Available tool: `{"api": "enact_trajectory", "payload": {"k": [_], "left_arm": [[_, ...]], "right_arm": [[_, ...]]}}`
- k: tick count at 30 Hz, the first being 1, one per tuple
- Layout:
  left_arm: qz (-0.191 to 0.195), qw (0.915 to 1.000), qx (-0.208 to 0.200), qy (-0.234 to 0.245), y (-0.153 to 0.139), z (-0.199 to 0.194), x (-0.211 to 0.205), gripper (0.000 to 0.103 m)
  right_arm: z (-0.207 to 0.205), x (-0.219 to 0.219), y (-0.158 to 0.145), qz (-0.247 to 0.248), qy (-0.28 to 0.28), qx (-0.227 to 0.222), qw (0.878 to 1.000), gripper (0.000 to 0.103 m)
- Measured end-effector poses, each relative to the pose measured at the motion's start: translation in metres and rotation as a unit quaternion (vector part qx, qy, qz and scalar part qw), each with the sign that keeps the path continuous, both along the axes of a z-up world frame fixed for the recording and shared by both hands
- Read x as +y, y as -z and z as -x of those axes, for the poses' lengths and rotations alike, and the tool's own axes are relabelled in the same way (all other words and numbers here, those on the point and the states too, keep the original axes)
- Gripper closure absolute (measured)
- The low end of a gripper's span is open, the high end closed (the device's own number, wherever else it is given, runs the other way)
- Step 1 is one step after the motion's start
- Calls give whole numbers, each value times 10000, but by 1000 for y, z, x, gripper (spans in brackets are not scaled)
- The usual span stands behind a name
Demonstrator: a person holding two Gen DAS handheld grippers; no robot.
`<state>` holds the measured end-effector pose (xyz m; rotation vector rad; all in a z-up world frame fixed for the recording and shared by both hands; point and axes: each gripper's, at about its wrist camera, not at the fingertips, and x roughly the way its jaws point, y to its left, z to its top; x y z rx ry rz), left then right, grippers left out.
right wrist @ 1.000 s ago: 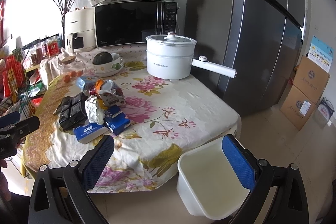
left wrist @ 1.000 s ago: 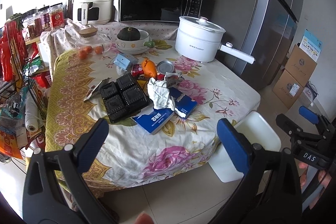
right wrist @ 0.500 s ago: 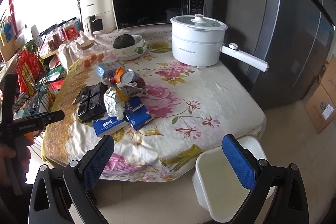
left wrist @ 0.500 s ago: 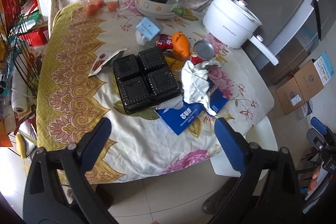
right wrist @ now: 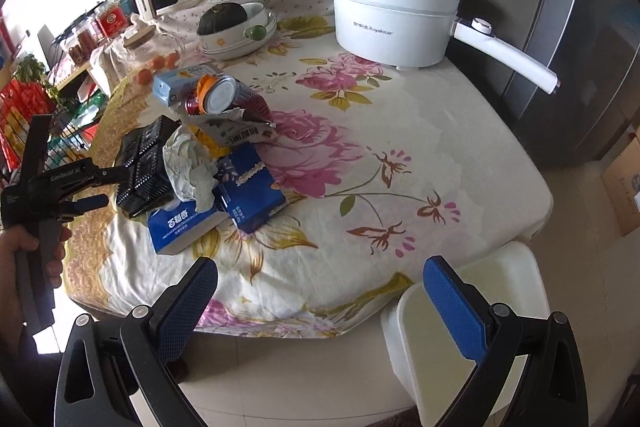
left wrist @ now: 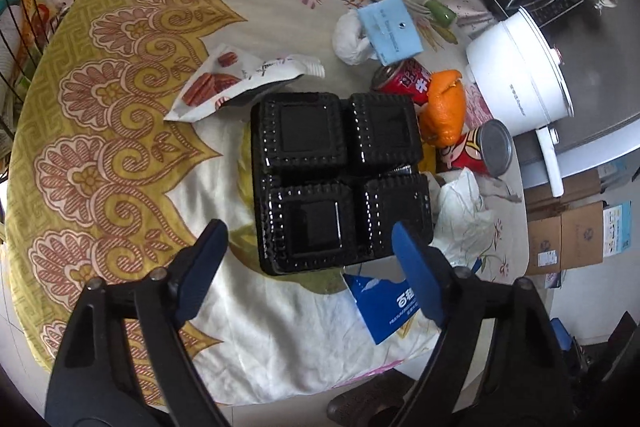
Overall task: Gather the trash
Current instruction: 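Reach the left tool toward the black plastic tray and close on it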
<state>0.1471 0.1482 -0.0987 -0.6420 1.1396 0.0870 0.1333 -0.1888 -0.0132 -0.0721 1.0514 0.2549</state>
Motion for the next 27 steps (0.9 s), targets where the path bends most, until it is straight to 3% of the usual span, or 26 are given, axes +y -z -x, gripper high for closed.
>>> {"api": "enact_trajectory", "payload": {"k": [6, 14, 16, 22, 27], "left_arm": [[-494, 9981, -266, 265, -23, -11, -25, 19], [-961, 9940, -284, 436, -19, -30, -58, 19], [-988, 9931, -364, 510, -20, -32, -64, 27], [-1927, 9786, -163, 709, -13, -40, -78, 27], [-2017, 9758, -86, 845, -10, -33, -64, 28]], "right_arm": [[-11, 6, -2, -86, -7, 41, 10000, 0], [-13, -4, -7, -157, 164, -46, 9997, 0], [-13, -9, -6, -130, 210, -30, 9997, 0], [-12, -25, -1, -59, 361, 46, 9993, 0], [-12, -26, 0, -180, 353, 112, 9992, 0]]}}
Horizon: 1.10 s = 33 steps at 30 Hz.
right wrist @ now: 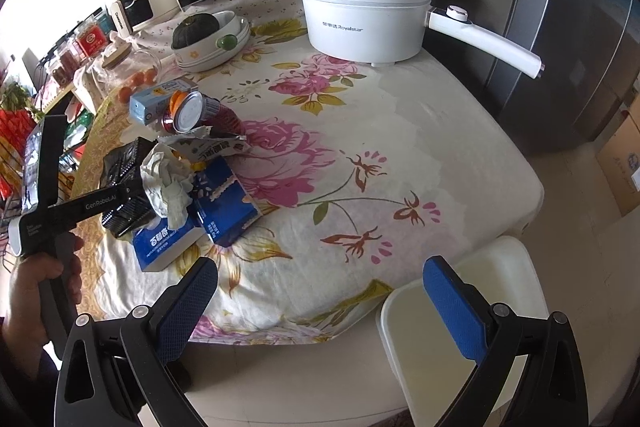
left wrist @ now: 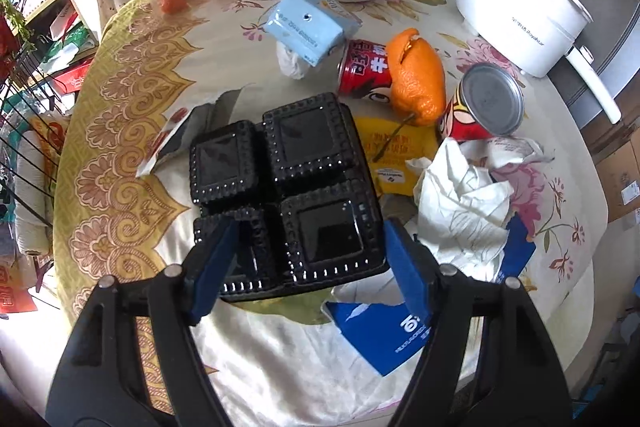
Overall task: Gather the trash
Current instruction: 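Reach the left tool toward the black plastic tray and close on it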
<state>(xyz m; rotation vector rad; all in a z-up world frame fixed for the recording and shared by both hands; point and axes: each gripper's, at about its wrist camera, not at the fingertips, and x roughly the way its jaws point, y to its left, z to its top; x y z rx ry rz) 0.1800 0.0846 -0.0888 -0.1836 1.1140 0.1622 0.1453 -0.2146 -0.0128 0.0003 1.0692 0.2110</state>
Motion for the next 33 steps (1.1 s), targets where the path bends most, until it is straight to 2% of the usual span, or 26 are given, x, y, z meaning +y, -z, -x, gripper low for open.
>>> {"api": "enact_trajectory", "payload": {"k": [7, 14, 19, 23, 25, 26, 30, 33], "left_arm": [[-179, 9986, 215, 459, 2, 23, 18, 28], [-1003, 9890, 464, 986, 11, 59, 27, 28], [-362, 9902, 986, 925, 27, 73, 58, 31], [-37, 9924, 777, 956, 19, 81, 73, 30], [194, 9941, 582, 898, 11, 84, 81, 19], [257, 9950, 469, 844, 8, 85, 86, 16], [707, 9966, 206, 361, 5, 74, 109, 14], [855, 9963, 117, 9, 9, 61, 127, 14]], "right_arm": [[4, 13, 2, 5, -188, 36, 9998, 0], [7, 23, 2, 12, -326, 39, 9995, 0], [9, 33, 6, 24, -398, 73, 9992, 0], [11, 39, 9, 74, -453, 101, 9989, 0], [11, 41, 11, 82, -455, 108, 9989, 0], [11, 41, 11, 82, -454, 114, 9989, 0], [9, 45, 15, 107, -426, 161, 9989, 0], [6, 48, 18, 98, -419, 204, 9989, 0]]}}
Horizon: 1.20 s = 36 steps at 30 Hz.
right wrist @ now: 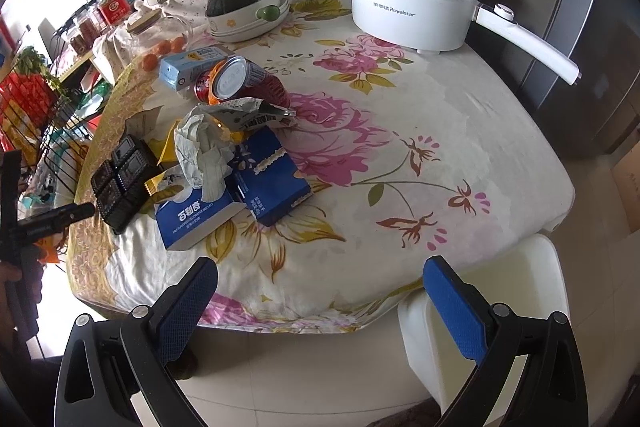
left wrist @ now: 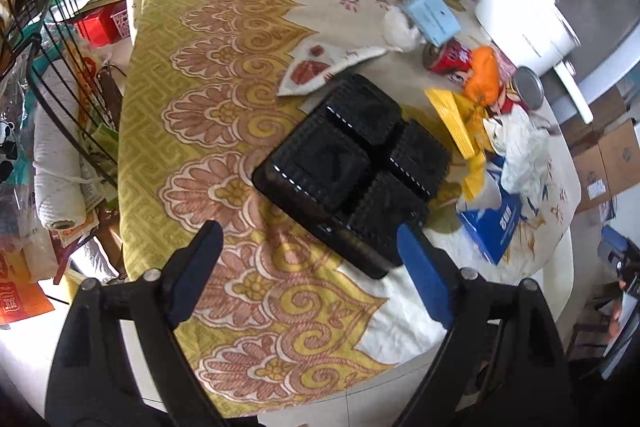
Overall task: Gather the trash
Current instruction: 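Reach the left tool toward the black plastic tray and close on it, then lift the black tray with the left tool and pull it back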
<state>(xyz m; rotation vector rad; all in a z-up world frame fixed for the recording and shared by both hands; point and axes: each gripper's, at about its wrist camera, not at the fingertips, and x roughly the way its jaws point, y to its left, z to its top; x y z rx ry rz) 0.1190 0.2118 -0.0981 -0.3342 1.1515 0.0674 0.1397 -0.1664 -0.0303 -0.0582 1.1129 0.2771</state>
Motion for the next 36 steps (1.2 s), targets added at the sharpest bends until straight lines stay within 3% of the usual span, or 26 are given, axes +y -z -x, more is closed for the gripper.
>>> {"api": "enact_trajectory", "payload": {"k": [6, 11, 14, 16, 20, 21, 22, 26, 28, 29, 31, 32, 33, 36], "left_arm": [[413, 9984, -137, -358, 17, -17, 15, 16], [387, 9985, -362, -123, 19, -22, 10, 18], [521, 9978, -420, 31, 19, -23, 10, 26], [678, 9962, -506, 192, 18, -22, 10, 42], [623, 9959, -479, 437, 12, -20, 2, 49], [649, 9957, -489, 449, 9, -18, 1, 60], [768, 9945, -515, 502, 6, -15, 1, 103], [574, 9961, -318, 589, 2, -3, -4, 101], [697, 9962, -239, 457, 4, 4, 1, 99], [770, 9962, -221, 328, 4, 6, 6, 93], [856, 9961, -202, 75, 3, 7, 11, 43], [815, 9963, -274, -75, 1, 8, 11, 33], [719, 9965, -358, -228, -3, 6, 11, 27], [541, 9967, -381, -462, -6, -6, 1, 24]], "right_arm": [[-2, 13, 4, -20, -71, 54, 10000, 0], [-2, 23, 8, -22, -132, 98, 9999, 0], [-3, 26, 9, -32, -123, 116, 9999, 0], [-4, 27, 10, -38, -98, 128, 9999, 0], [-5, 28, 13, -59, -66, 168, 9998, 0], [-5, 29, 13, -64, -64, 176, 9998, 0], [-5, 29, 13, -67, -64, 176, 9998, 0], [-5, 33, 12, -71, -78, 136, 9999, 0], [-6, 35, 13, -55, -55, 124, 9999, 0], [-7, 36, 14, -65, -38, 136, 9999, 0], [-8, 39, 15, -114, -14, 170, 9998, 0], [-8, 41, 15, -141, -12, 185, 9997, 0], [-8, 42, 16, -167, -15, 194, 9997, 0], [-9, 47, 16, -179, -50, 191, 9996, 0]]}}
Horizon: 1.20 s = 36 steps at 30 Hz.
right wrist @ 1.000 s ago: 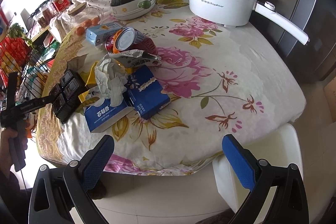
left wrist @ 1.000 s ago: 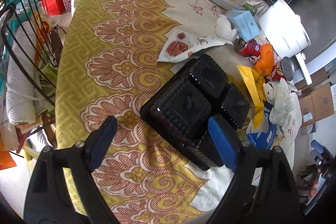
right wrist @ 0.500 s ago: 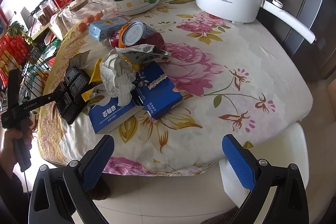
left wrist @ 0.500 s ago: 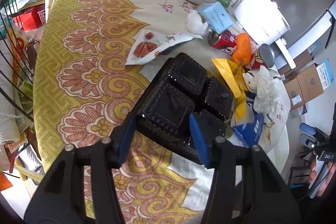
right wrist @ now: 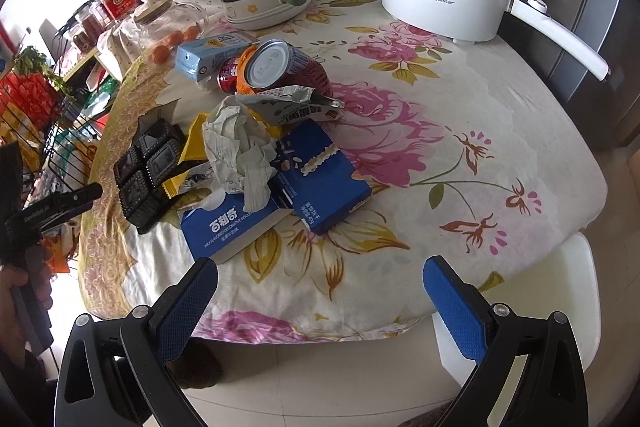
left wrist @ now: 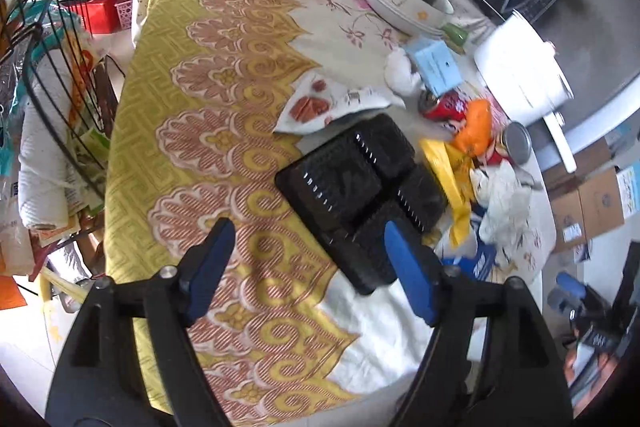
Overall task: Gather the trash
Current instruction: 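Lift the black tray with the left tool and pull it back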
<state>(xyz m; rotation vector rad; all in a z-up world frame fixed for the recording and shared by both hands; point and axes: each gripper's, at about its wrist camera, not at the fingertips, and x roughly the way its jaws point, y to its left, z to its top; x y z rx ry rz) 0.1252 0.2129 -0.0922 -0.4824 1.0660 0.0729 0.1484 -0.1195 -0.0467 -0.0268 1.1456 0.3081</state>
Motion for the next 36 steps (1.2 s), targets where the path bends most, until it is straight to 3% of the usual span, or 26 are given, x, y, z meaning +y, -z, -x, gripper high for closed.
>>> {"api": "enact_trajectory", "payload": {"k": [5, 9, 17, 21, 24, 30, 36], "left_arm": [[-419, 9983, 386, -129, 17, -29, -29, 24], [-615, 9968, 402, -324, 20, -32, -37, 18], [49, 9972, 623, -413, 27, -5, -20, 19], [-368, 9979, 365, -395, 13, 0, -29, 19], [-683, 9959, 421, -421, 16, -6, -35, 18], [27, 9974, 489, -526, 24, 11, -24, 19], [4, 9985, 536, 77, 20, 53, -24, 21]], "right_arm": [[1, 2, 2, 25, -8, 25, 10000, 0], [4, -3, -2, -9, -10, -27, 10000, 0], [14, -14, -15, -117, -74, -163, 9998, 0], [18, -15, -19, -200, -123, -185, 9996, 0], [21, -17, -19, -183, -107, -176, 9996, 0], [22, -26, -19, -176, -11, -178, 9997, 0], [27, -28, -19, -139, -42, -185, 9997, 0]]}}
